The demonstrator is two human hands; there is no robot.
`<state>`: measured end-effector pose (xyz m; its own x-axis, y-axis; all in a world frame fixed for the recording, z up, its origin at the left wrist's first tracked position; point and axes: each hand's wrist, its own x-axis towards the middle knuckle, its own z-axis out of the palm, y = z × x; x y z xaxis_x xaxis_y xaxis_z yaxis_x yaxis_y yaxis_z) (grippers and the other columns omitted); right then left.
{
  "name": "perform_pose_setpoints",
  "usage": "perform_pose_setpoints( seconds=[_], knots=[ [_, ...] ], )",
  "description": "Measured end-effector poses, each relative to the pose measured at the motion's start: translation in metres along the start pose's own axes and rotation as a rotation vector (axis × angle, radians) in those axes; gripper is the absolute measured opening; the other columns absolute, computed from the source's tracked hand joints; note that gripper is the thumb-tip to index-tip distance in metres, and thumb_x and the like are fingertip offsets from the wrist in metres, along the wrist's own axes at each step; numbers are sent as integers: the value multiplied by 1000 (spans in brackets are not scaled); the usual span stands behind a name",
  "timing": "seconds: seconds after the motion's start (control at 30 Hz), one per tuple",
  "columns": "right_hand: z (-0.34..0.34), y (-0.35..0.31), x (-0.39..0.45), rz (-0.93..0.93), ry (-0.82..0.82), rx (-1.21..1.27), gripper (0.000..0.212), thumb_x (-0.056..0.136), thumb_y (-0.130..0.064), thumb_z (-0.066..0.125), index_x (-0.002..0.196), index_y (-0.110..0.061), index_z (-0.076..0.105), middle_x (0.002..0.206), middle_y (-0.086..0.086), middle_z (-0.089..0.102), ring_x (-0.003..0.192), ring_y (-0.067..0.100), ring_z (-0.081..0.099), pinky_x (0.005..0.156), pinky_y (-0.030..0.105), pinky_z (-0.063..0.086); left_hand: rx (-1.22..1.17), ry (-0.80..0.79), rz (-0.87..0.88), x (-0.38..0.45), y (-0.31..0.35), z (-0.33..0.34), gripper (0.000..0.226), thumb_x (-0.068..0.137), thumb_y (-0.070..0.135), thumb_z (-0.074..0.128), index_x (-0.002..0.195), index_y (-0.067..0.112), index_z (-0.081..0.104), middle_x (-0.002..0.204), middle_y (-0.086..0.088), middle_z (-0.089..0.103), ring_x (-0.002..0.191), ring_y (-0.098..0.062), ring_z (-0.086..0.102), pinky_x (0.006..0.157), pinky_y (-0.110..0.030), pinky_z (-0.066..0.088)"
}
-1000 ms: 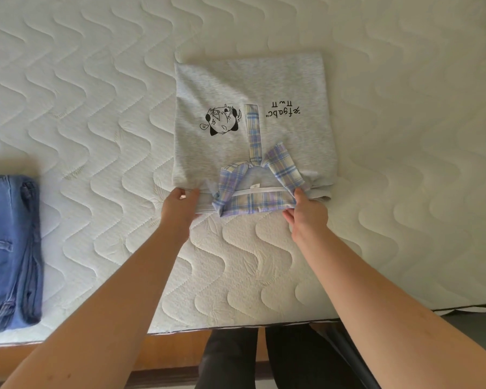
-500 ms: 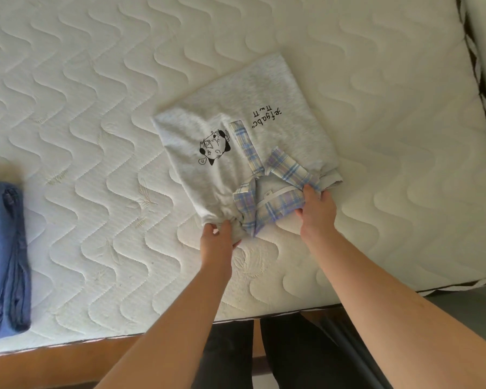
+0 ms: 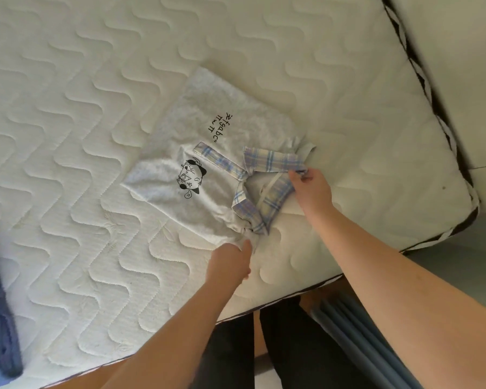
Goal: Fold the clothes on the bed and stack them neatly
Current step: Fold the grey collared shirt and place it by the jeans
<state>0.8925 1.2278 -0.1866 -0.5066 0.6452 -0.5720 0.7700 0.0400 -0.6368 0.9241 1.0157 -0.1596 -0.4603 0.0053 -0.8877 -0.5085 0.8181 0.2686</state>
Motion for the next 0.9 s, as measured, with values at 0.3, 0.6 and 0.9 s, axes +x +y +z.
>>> perform_pose_setpoints(
  seconds=[0.3, 0.6, 0.9],
  knots=[
    [29, 42, -89, 291, -100, 67, 36, 100, -43, 45, 114, -12, 57, 100, 4, 61, 87, 20, 55, 70, 29, 37, 708, 30, 867, 21, 70, -73, 20, 100, 28, 51, 105, 15, 65, 88, 4, 63, 80, -19, 61, 71, -32, 48],
    [90, 35, -172, 891, -100, 897, 59, 94, -60, 49, 117, -9, 65, 117, 4, 68, 108, 17, 63, 95, 31, 45, 690, 126, 1313, 78, 170, -89, 25, 94, 28, 53, 111, 10, 62, 88, 3, 56, 77, -11, 51, 73, -29, 41],
    [149, -9, -200, 889, -11, 1402, 52, 89, -42, 67, 136, -26, 51, 134, -9, 56, 117, 8, 51, 111, 27, 33, 1036, 114, 1214, 136, 226, -81, 50, 94, 35, 56, 141, 21, 45, 145, -6, 46, 137, -30, 38, 112, -47, 26]
  ],
)
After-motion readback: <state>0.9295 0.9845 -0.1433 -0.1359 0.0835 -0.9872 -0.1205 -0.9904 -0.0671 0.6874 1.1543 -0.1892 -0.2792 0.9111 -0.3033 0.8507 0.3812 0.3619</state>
